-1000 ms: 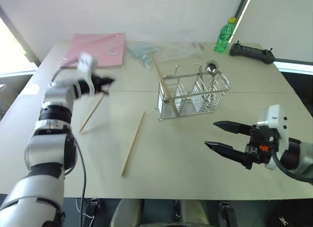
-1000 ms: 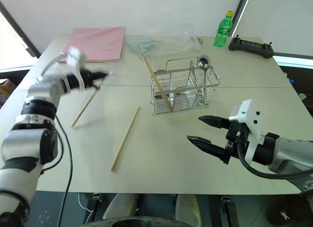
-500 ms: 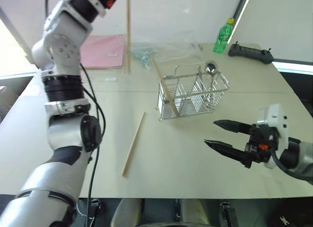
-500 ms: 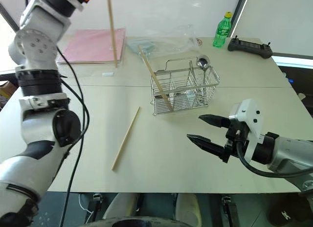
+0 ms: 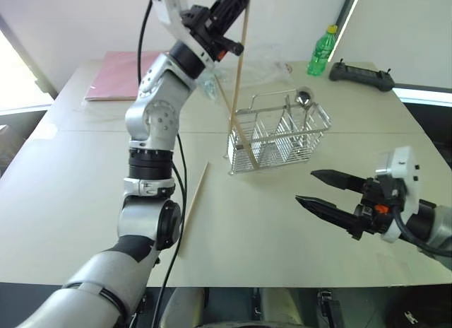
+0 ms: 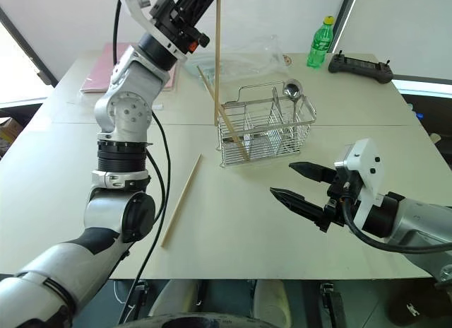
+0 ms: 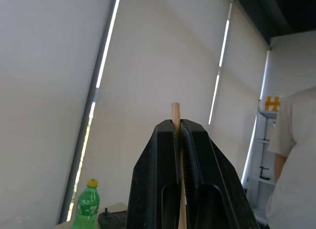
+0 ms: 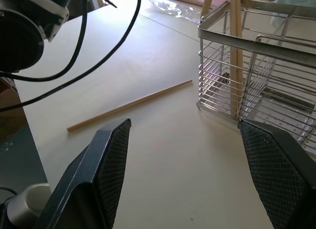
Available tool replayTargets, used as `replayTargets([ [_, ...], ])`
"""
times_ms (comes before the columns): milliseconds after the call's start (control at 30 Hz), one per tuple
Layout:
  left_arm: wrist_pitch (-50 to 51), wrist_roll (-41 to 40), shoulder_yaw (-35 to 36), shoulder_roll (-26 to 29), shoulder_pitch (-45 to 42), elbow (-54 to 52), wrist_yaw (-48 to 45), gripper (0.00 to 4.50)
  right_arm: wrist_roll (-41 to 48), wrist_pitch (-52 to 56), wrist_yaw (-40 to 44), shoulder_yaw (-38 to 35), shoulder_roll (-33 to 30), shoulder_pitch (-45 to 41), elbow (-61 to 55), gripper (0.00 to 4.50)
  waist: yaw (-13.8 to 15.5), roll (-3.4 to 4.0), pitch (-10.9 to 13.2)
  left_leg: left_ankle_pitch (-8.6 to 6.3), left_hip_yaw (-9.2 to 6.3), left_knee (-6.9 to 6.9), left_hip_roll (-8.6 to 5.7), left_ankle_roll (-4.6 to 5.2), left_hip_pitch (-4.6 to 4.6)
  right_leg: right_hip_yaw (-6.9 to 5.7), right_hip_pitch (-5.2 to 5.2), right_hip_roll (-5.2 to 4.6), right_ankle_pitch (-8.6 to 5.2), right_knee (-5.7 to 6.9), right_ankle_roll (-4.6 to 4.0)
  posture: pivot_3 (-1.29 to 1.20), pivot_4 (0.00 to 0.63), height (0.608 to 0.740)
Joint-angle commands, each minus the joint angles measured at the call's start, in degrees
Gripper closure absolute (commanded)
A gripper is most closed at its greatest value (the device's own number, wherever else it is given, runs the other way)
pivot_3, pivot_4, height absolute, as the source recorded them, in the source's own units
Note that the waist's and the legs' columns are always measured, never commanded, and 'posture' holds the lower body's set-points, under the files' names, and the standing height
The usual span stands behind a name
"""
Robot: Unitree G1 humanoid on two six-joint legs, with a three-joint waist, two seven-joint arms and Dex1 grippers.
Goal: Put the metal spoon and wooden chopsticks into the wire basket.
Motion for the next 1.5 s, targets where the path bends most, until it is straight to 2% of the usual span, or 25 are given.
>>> replayTargets([
  [33,-4.03,0.81,-0.77,-0.87,-1.82,1.64,-1.02,4.45,2.09,-1.56,-1.47,-2.10,-0.23,0.81,-2.29,0.94,0.00,0.00,0.00,0.00,0.00,0.00,0.00,0.00,0.00,0.00,0.02,0.00,-0.04,-0.01,0.06,0.00,0.150,0.722],
  [467,-4.37,-1.52,1.41,2.90,-10.07,7.48,-4.39,4.45,3.52,-3.73,-5.42,-2.88,0.22,3.84,-3.32,0.94,-0.03,0.00,0.00,-0.04,0.00,-0.05,0.00,0.07,-0.02,-0.02,-0.03,0.00,-0.06,-0.04,0.10,0.00,0.150,0.722],
  [733,-7.62,0.05,-0.35,-2.17,-5.67,7.35,-3.11,4.45,5.46,-4.93,-7.13,-1.82,-0.16,3.26,-2.89,0.94,0.03,-0.01,0.01,-0.04,-0.01,0.00,0.00,0.07,-0.02,-0.02,0.04,-0.01,-0.06,-0.08,0.10,0.00,0.150,0.722],
  [967,-9.45,1.04,-1.06,-3.32,-4.41,9.77,-3.64,4.45,7.35,-5.32,-8.68,-2.16,-0.53,3.43,-2.95,0.94,0.00,0.00,0.01,-0.04,0.01,-0.04,0.01,0.07,-0.04,-0.03,-0.03,0.01,-0.04,-0.07,0.07,0.00,0.150,0.722],
  [1033,-8.90,0.95,-1.22,-3.23,-4.07,10.27,-4.29,3.79,7.65,-5.36,-9.00,-2.20,-0.62,3.37,-2.86,0.94,0.00,0.00,0.01,-0.04,0.01,-0.01,0.00,0.07,-0.04,-0.03,0.00,0.00,-0.05,-0.07,0.09,0.00,0.150,0.722],
  [1067,-8.78,0.91,-1.21,-3.21,-4.00,10.34,-4.53,3.60,7.73,-5.39,-9.11,-2.19,-0.63,3.35,-2.85,0.94,0.00,0.00,0.01,-0.04,0.01,0.00,0.00,0.07,-0.04,-0.03,0.00,0.00,-0.06,-0.08,0.09,0.00,0.150,0.722],
  [1300,-7.31,0.50,-1.77,-3.11,-2.84,7.45,-4.39,0.09,7.80,-5.61,-9.26,-2.03,-0.56,3.89,-3.09,0.94,0.00,0.00,0.01,-0.04,0.00,-0.04,0.00,0.08,-0.05,-0.02,-0.02,0.00,-0.02,-0.08,0.01,0.00,0.150,0.722],
  [1500,-2.82,-1.45,-0.31,0.48,-4.92,3.52,-2.96,0.09,6.84,-5.52,-8.41,-1.57,-1.09,3.85,-2.63,0.94,-0.10,0.00,0.01,-0.04,0.00,-0.04,0.01,0.08,-0.03,-0.02,-0.02,0.00,-0.06,-0.08,0.08,0.00,0.150,0.722],
])
